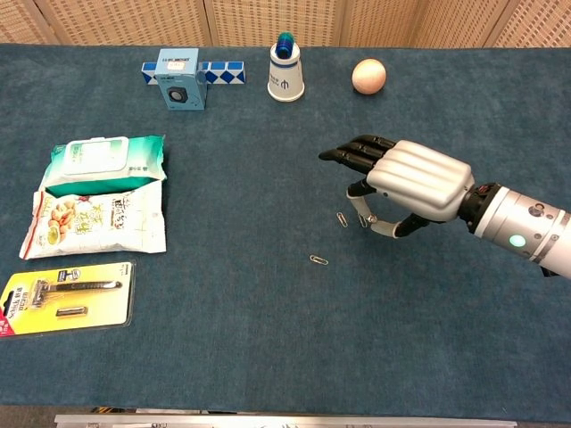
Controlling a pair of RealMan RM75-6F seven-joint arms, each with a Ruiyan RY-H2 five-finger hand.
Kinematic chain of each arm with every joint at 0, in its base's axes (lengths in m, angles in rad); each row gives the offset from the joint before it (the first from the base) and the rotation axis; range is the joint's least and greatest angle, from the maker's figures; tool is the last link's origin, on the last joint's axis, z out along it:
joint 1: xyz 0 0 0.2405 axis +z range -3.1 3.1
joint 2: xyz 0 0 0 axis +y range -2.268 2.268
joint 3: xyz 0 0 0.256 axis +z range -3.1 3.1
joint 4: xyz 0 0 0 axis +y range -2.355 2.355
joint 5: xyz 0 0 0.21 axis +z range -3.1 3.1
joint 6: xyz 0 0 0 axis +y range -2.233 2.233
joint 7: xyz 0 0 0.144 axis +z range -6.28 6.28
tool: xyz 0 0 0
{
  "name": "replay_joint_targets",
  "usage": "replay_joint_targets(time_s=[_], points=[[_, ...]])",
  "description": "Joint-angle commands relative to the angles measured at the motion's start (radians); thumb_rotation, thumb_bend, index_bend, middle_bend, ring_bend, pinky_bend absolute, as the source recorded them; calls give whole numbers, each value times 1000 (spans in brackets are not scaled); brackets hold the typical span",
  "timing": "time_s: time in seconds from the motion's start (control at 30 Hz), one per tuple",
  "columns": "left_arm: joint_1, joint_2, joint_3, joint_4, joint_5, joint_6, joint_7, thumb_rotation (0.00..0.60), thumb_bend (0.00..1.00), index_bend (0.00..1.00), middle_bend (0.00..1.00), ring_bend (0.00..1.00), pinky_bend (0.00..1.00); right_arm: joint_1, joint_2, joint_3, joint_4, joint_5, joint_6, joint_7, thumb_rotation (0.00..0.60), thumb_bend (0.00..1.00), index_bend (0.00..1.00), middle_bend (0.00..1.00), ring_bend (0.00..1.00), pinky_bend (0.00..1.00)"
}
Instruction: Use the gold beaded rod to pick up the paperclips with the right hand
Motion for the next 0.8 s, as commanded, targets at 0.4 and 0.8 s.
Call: replay_joint_targets(time_s=[0.4, 0.8], points=[[8, 5, -11, 3, -35, -5, 10, 600, 356, 467, 423, 310, 503, 40, -33, 8, 19, 4, -37, 18, 600, 291, 689, 45, 0, 70], [15, 8, -14, 9, -41, -9, -6, 600, 356, 467, 423, 310, 503, 59, -54, 6, 56, 14, -48, 42, 600, 292, 689, 45, 0, 70]])
